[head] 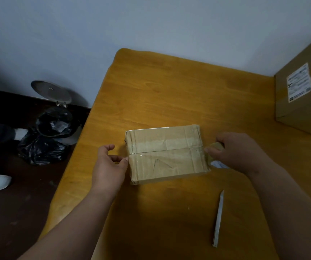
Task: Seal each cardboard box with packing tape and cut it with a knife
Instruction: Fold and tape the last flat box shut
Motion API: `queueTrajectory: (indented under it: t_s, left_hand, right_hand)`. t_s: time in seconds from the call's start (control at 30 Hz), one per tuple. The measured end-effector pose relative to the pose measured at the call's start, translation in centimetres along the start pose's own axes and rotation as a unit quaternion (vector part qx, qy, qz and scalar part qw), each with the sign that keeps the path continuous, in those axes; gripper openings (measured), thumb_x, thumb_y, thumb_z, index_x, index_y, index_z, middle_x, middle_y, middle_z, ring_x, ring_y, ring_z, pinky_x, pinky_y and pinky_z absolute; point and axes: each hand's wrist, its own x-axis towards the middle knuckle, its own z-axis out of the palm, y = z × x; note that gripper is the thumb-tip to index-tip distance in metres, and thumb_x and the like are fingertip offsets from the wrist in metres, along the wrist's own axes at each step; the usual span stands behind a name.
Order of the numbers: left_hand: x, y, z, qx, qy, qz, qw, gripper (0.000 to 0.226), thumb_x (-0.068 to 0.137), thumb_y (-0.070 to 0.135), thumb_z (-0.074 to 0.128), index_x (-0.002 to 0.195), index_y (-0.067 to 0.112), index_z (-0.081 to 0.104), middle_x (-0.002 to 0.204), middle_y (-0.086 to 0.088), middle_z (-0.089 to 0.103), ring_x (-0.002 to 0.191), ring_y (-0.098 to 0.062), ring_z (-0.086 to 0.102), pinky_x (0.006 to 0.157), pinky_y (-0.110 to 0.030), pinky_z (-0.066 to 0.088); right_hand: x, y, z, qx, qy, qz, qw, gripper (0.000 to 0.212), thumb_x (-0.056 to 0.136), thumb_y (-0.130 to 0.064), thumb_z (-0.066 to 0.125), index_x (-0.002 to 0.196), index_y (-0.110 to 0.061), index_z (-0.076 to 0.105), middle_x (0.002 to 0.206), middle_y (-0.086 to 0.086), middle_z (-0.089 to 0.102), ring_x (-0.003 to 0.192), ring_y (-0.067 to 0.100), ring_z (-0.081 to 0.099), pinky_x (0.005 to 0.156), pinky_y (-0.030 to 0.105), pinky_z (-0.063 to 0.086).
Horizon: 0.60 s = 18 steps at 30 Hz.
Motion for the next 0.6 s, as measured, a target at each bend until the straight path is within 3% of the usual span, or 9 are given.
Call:
queueTrajectory:
  t_s: [0.07, 0.13, 0.2, 0.27, 0.33, 0.4, 0.47, 0.6]
  left_hand:
    - [-0.1, 0.4, -0.3, 0.051, 0.006, 0.013, 0.999, 0.062, 0.087, 0.017, 0.071, 0.137, 0.028, 0.037, 0.109, 0.009, 0.060, 0.082, -0.006, 0.060, 0.058, -0.023, 0.045]
    - [-0.7, 1.1, -0.7, 0.128, 0.058, 0.135, 0.981, 0.060, 0.089, 0.007, 0.059, 0.142, 0.023, 0.037, 0.127, 0.000, 0.054, 0.104, -0.017, 0.057, 0.083, -0.029, 0.049]
    - [-1.8, 2.0, -0.3, 0.211, 0.078, 0.312, 0.923, 0.056, 0.091, 0.010, 0.046, 0.145, 0.018, 0.035, 0.142, -0.007, 0.048, 0.129, -0.025, 0.042, 0.107, -0.042, 0.038]
    - [-3.2, 2.9, 0.9, 0.314, -0.024, 0.394, 0.864, 0.059, 0.099, 0.031, 0.033, 0.153, 0.020, 0.015, 0.159, -0.005, 0.026, 0.148, -0.024, 0.016, 0.121, -0.046, 0.016]
    - [-4.1, 2.7, 2.3, 0.435, -0.136, 0.377, 0.807, 0.070, 0.097, 0.059, 0.005, 0.152, 0.023, -0.019, 0.162, -0.002, -0.015, 0.148, -0.019, -0.023, 0.120, -0.041, -0.011]
    - [-4.0, 2.3, 3.0, 0.510, -0.172, 0.351, 0.766, 0.086, 0.084, 0.074, -0.008, 0.147, 0.018, -0.031, 0.155, -0.003, -0.036, 0.140, -0.020, -0.038, 0.118, -0.042, -0.019]
    - [-3.4, 2.3, 3.1, 0.530, -0.174, 0.352, 0.752, 0.093, 0.079, 0.079, -0.007, 0.146, 0.020, -0.034, 0.153, -0.003, -0.040, 0.140, -0.023, -0.039, 0.118, -0.044, -0.019]
    - [-4.0, 2.4, 3.5, 0.535, -0.171, 0.385, 0.732, 0.083, 0.084, 0.079, 0.005, 0.142, 0.037, -0.038, 0.151, -0.002, -0.044, 0.138, -0.030, -0.042, 0.115, -0.052, -0.021]
  right_hand:
    - [0.1, -0.2, 0.0, -0.018, 0.000, -0.004, 1.000, 0.037, 0.088, -0.051, 0.061, 0.065, -0.030, 0.041, 0.069, -0.007, 0.049, 0.063, 0.008, 0.045, 0.050, 0.028, 0.027]
    - [0.2, -0.3, 0.0, -0.028, 0.002, -0.005, 1.000, 0.037, 0.089, -0.051, 0.060, 0.066, -0.029, 0.040, 0.069, -0.007, 0.049, 0.062, 0.008, 0.044, 0.050, 0.028, 0.027]
    - [0.1, -0.2, 0.2, -0.028, 0.008, -0.005, 1.000, 0.038, 0.089, -0.051, 0.060, 0.065, -0.030, 0.038, 0.068, -0.008, 0.047, 0.061, 0.007, 0.042, 0.049, 0.027, 0.025]
    - [0.1, 0.0, 0.2, -0.020, 0.009, -0.006, 1.000, 0.039, 0.089, -0.051, 0.060, 0.065, -0.031, 0.037, 0.068, -0.008, 0.046, 0.061, 0.007, 0.042, 0.049, 0.027, 0.024]
    - [0.0, 0.2, 0.2, -0.006, 0.006, -0.003, 1.000, 0.037, 0.089, -0.051, 0.061, 0.066, -0.030, 0.040, 0.069, -0.007, 0.049, 0.062, 0.007, 0.044, 0.049, 0.027, 0.025]
    - [-0.1, 0.4, 0.4, 0.008, 0.010, -0.004, 1.000, 0.037, 0.089, -0.051, 0.061, 0.066, -0.028, 0.043, 0.068, -0.005, 0.050, 0.062, 0.009, 0.045, 0.049, 0.028, 0.025]
    - [-0.1, 0.6, 0.5, 0.017, 0.016, -0.007, 1.000, 0.037, 0.090, -0.049, 0.060, 0.066, -0.027, 0.043, 0.068, -0.005, 0.049, 0.061, 0.009, 0.044, 0.049, 0.028, 0.024]
    - [-0.2, 0.8, 0.7, 0.025, 0.011, -0.014, 1.000, 0.037, 0.090, -0.047, 0.060, 0.066, -0.028, 0.041, 0.068, -0.005, 0.048, 0.061, 0.010, 0.044, 0.050, 0.029, 0.026]
